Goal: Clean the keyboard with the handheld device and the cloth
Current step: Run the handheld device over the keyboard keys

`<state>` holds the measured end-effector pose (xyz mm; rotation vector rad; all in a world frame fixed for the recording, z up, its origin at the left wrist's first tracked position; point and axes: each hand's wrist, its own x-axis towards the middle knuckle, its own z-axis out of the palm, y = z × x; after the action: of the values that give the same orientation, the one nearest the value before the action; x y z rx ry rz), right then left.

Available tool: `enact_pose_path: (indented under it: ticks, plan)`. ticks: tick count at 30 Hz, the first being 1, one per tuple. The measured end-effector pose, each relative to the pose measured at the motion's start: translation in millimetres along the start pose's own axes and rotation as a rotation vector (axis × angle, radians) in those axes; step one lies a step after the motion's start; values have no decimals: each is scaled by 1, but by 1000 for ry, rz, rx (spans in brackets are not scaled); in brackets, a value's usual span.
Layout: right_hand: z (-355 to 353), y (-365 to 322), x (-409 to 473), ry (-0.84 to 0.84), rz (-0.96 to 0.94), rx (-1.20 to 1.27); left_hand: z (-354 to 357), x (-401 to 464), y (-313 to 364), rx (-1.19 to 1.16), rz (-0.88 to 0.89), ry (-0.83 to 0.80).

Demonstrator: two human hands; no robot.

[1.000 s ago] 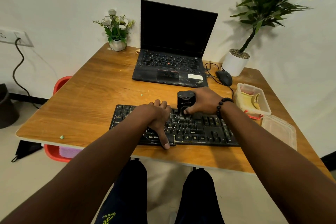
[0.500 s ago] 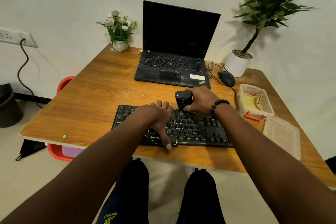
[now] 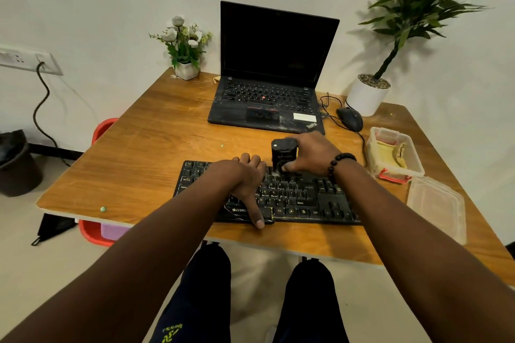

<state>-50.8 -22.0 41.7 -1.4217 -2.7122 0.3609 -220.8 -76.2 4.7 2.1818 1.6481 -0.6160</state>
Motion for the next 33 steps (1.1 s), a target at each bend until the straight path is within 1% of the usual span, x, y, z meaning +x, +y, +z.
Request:
enact_pose_path:
  ticks: [2, 3, 5, 7, 8, 10, 11, 13, 14, 15, 17, 19, 21, 22, 24, 25, 27, 28, 29, 31, 32, 33]
  plan:
    - [1, 0, 1, 100, 60, -90, 0, -1, 0, 2, -1, -7]
    - [3, 3, 2, 128, 84, -61, 0, 0, 1, 3, 0, -10]
    - [3, 11, 0, 109, 100, 106, 1, 0, 0, -3, 0, -9]
    - [2, 15, -5, 66, 117, 170, 1, 0, 0, -3, 1, -5]
    - [2, 17, -6, 71, 129, 140, 1, 1, 0, 0, 4, -4]
    - [2, 16, -5, 133, 126, 17, -1, 1, 0, 4, 0, -12]
    - [1, 14, -5, 138, 107, 25, -1, 1, 1, 7, -3, -16]
    - [2, 9, -2, 88, 62, 96, -1, 1, 1, 9, -7, -14]
    - [3, 7, -1, 62, 51, 78, -1, 1, 1, 5, -9, -13]
    - [4, 4, 0, 55, 56, 11, -1, 0, 1, 1, -11, -16]
    - [3, 1, 1, 106, 82, -97, -1, 0, 1, -2, -13, -21]
    - [4, 3, 0, 111, 80, 25, 0, 0, 1, -3, -9, -20]
    - [3, 2, -3, 60, 68, 120, 1, 0, 0, -5, -1, -11]
    - [4, 2, -4, 58, 71, 77, 1, 0, 0, -5, 3, -8]
    - [4, 2, -4, 133, 97, -86, 0, 0, 0, 0, 10, -8]
    - [3, 2, -4, 147, 95, -88, 0, 0, 0, 3, 14, -8]
    - [3, 1, -4, 100, 71, 29, 0, 1, -1, 0, 20, -7]
    - [3, 0, -5, 78, 63, 32, 1, 1, -2, -3, 23, -2]
    - [4, 1, -6, 90, 67, -27, 2, 2, -3, -3, 26, -1]
    - [5, 4, -9, 181, 112, -145, 4, 1, -5, -8, 31, 1]
    - [6, 6, -9, 189, 126, -102, 4, 1, -5, -13, 34, 3]
    - [8, 9, -10, 165, 123, 10, 5, 0, -4, -20, 36, 3]
